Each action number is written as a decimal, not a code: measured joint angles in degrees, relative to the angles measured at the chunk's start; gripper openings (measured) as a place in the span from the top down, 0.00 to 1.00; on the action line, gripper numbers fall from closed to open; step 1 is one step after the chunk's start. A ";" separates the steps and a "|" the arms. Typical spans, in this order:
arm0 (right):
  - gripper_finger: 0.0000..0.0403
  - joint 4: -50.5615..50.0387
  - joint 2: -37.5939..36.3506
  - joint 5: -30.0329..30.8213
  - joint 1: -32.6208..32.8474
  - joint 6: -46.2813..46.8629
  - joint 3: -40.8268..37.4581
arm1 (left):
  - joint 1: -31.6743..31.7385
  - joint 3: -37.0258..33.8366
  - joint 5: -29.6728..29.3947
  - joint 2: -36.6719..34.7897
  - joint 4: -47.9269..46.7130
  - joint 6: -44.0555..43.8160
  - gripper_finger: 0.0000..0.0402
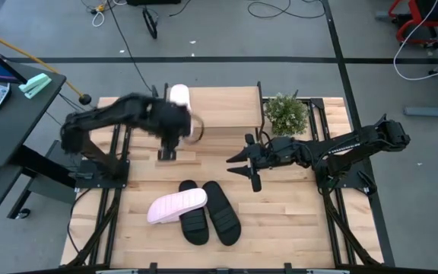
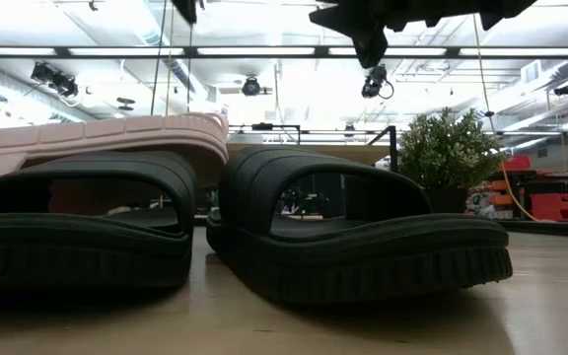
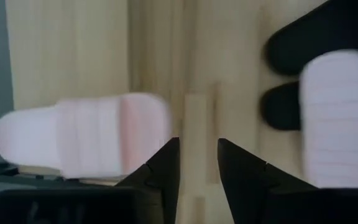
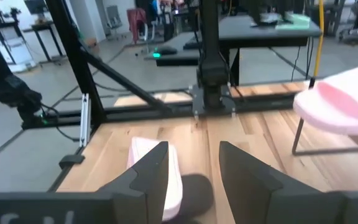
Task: Pick and place slides into the shelf
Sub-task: Put the pink slide on the shelf
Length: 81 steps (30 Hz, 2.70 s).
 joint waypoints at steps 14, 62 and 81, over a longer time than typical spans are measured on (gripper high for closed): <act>0.63 -1.41 0.01 0.39 4.64 -3.14 0.00 | -36.02 -4.92 -33.15 -1.86 0.31 -25.94 0.79; 0.62 -26.73 30.30 12.84 13.93 -36.34 27.39 | -56.52 -37.29 -43.47 -1.84 5.89 -63.75 0.83; 0.40 -22.13 33.27 17.63 14.12 -36.19 29.38 | -64.86 -37.22 -43.72 -1.84 4.31 -63.65 0.84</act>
